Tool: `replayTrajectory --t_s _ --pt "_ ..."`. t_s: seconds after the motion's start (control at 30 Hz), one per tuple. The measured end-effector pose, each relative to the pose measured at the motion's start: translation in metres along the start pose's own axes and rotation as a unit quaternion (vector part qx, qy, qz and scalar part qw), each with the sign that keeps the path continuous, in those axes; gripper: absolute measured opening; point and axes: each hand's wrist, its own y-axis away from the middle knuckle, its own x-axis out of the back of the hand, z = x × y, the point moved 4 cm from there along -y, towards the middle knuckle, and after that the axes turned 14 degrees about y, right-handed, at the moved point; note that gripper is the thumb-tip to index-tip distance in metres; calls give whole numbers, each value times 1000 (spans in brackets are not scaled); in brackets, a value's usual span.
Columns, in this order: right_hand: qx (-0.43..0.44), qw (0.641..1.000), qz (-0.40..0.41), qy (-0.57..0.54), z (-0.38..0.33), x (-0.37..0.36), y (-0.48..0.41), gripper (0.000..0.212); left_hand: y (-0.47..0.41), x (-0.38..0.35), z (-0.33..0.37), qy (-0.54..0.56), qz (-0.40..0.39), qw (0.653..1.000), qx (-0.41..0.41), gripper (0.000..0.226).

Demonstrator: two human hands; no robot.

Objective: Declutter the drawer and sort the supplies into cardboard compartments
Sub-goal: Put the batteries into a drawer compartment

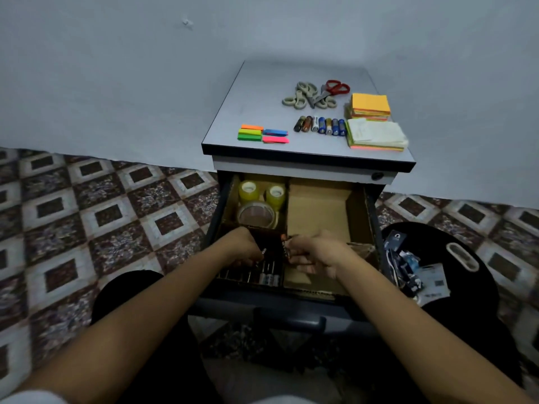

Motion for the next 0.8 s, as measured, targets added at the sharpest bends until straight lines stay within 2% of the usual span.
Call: replayTrajectory --t_s 0.1,0.2,0.47,0.6,0.8 --pt "18 1000 21 -4 3 2 0 12 -15 -3 -11 8 22 1000 -17 16" --pt "28 999 28 -4 5 2 1 9 -20 -7 -16 1 26 1000 -16 5" --pt "38 998 38 -28 10 -3 0 9 -30 -8 -21 -46 20 998 -30 9" --pt "41 998 38 -31 11 -7 -2 9 -29 -8 -20 -84 37 995 -33 20" --pt "54 996 41 -54 12 -8 -2 9 -15 -3 -11 -101 13 994 -47 15"
